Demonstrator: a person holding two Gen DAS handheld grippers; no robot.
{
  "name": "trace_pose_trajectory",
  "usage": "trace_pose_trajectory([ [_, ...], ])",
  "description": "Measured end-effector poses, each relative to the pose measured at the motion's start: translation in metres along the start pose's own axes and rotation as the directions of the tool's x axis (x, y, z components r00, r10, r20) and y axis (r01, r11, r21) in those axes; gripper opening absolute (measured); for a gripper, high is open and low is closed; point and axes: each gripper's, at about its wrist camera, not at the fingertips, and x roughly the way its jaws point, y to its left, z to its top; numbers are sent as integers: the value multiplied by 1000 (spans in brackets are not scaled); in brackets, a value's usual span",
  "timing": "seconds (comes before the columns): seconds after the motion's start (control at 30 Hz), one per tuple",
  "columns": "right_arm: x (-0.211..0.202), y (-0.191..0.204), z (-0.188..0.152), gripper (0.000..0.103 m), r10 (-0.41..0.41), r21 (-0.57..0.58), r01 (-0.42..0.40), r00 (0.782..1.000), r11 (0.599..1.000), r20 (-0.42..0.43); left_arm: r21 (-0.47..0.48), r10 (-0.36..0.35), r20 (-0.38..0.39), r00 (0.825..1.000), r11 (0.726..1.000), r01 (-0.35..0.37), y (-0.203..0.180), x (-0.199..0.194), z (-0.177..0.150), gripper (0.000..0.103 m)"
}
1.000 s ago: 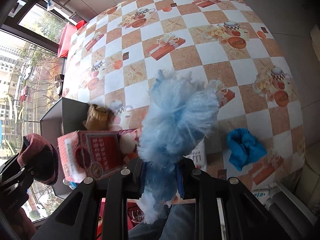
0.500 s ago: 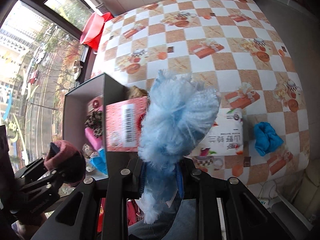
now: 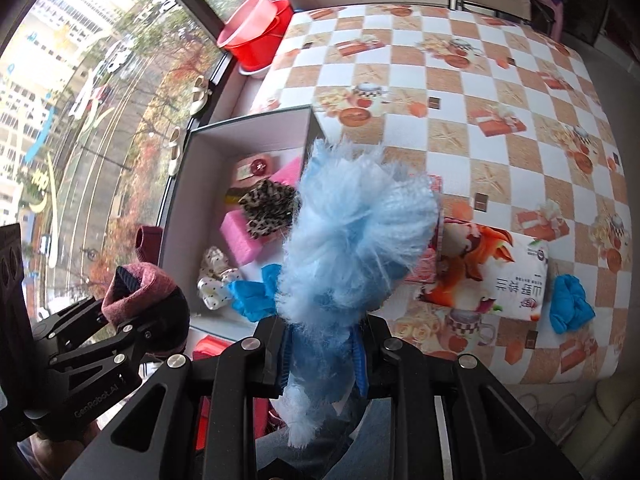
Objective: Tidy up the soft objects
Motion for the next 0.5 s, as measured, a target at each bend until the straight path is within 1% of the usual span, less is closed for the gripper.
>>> trace_pose_trajectory([
  [0.13,5,14,-2,26,0,-43,-1,1000,999,-13,-21,3,6,1000,1000,-3,10,-3,-6,41],
  [0.5,14,39,-1,26,-2,-106,-2,999,994,-37,-73,10,20,1000,997,-9,30,-7,-14,41],
])
